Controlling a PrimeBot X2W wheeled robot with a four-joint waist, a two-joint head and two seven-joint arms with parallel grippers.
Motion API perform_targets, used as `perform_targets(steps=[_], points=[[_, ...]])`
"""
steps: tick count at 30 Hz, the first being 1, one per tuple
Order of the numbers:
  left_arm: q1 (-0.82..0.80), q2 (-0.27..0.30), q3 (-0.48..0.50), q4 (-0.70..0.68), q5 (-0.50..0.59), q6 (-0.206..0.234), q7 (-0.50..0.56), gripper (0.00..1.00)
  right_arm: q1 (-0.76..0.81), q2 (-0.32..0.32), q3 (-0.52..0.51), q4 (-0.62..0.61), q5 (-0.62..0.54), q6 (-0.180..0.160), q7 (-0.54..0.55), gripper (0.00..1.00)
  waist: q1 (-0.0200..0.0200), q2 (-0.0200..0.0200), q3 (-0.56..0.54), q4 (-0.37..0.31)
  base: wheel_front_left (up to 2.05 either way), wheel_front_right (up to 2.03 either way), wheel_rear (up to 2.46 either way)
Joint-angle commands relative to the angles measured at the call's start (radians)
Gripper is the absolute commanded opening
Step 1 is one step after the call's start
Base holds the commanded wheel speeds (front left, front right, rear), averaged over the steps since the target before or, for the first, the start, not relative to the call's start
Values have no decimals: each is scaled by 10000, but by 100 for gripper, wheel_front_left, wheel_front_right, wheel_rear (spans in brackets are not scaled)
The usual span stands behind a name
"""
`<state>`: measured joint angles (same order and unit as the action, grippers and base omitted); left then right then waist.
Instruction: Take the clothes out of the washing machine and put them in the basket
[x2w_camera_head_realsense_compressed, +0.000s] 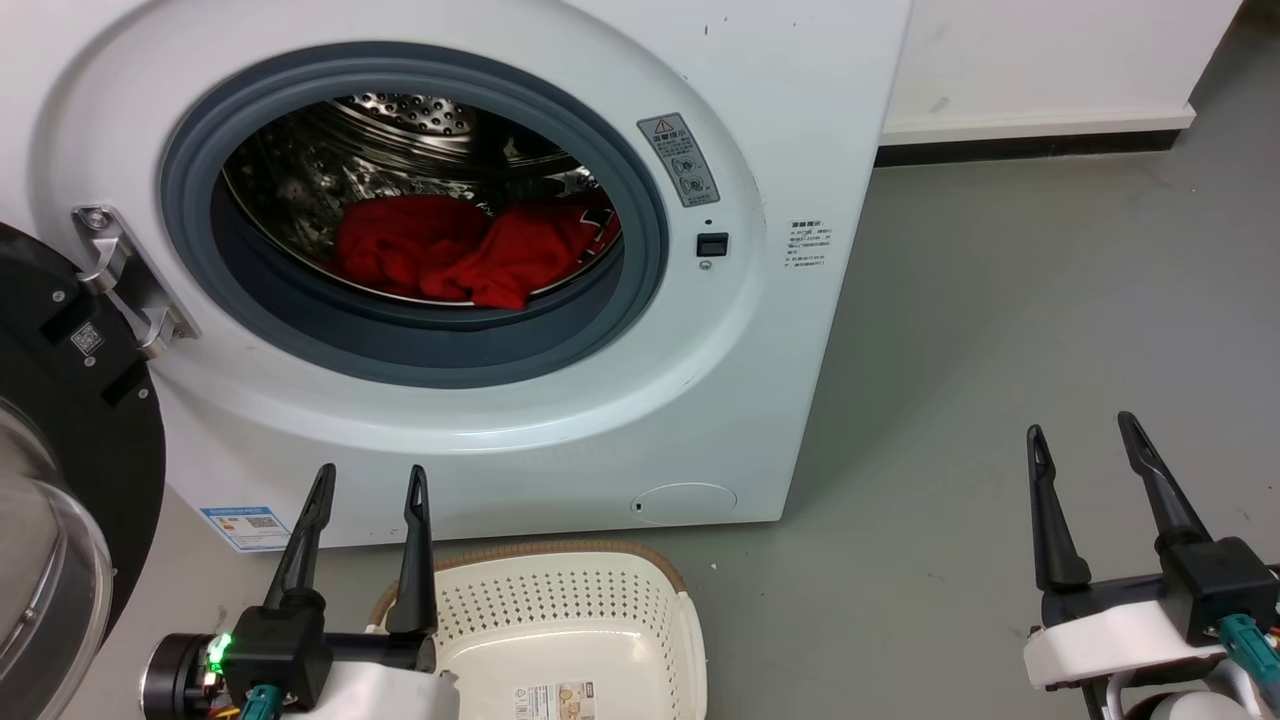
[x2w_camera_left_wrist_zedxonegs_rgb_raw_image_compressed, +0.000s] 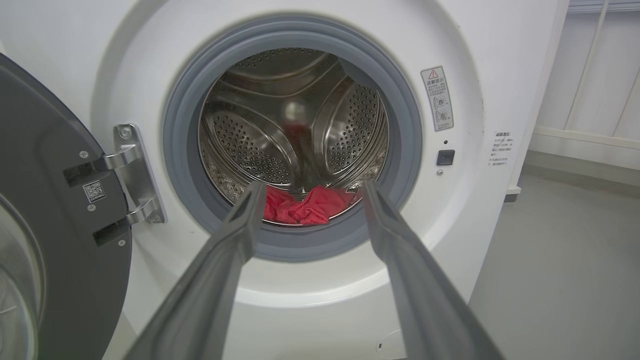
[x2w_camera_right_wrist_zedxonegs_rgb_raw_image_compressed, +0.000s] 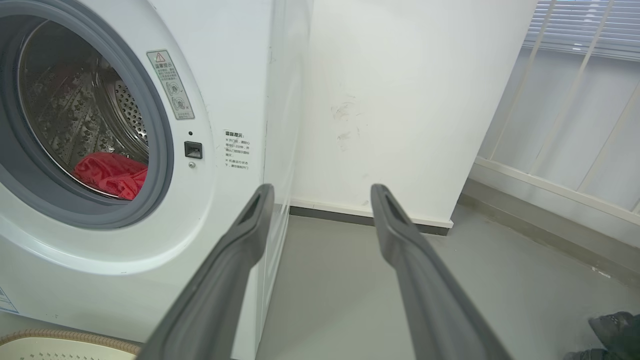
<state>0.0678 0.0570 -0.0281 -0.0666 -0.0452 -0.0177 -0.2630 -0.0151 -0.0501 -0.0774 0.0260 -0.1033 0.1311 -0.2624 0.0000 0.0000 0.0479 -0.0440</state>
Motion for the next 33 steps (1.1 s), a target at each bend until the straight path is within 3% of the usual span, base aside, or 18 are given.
perform_targets(steps=[1,10,18,25,30,31,32,33], points=[[79,-19,42,25,21,-69,-28,100,56,-2,7,2,48,-7,-38,100,0,0,10,-10,0,0,0],[-170,-47,207,307,151,-315,-26,100,-270,-2,-41,-92,255,-7,-37,100,0,0,522,-197,0,0,0],[-1708,398,629,1281,210,-401,-26,100,-1137,3,-29,-440,471,-7,-32,100,0,0,2559,-746,0,0,0],[-5076,1843,949,3562,293,-748,83,100,-1904,3,-251,-705,1031,-8,-32,100,0,0,4622,-1221,0,0,0],[-8170,3247,675,5011,568,-968,1307,100,-2249,4,-288,-871,1386,-8,-32,100,0,0,5930,-1495,0,0,0],[-8170,3247,675,5011,568,-968,1307,100,-2249,4,-288,-871,1386,-8,-32,100,0,0,5930,-1495,0,0,0],[-9445,3894,505,5461,704,-1035,1955,100,-2340,9,-188,-933,1449,-8,-32,100,0,0,6390,-1607,0,0,0],[-9445,3894,505,5461,704,-1035,1955,100,-2340,9,-188,-933,1449,-8,-32,100,0,0,6390,-1607,0,0,0]])
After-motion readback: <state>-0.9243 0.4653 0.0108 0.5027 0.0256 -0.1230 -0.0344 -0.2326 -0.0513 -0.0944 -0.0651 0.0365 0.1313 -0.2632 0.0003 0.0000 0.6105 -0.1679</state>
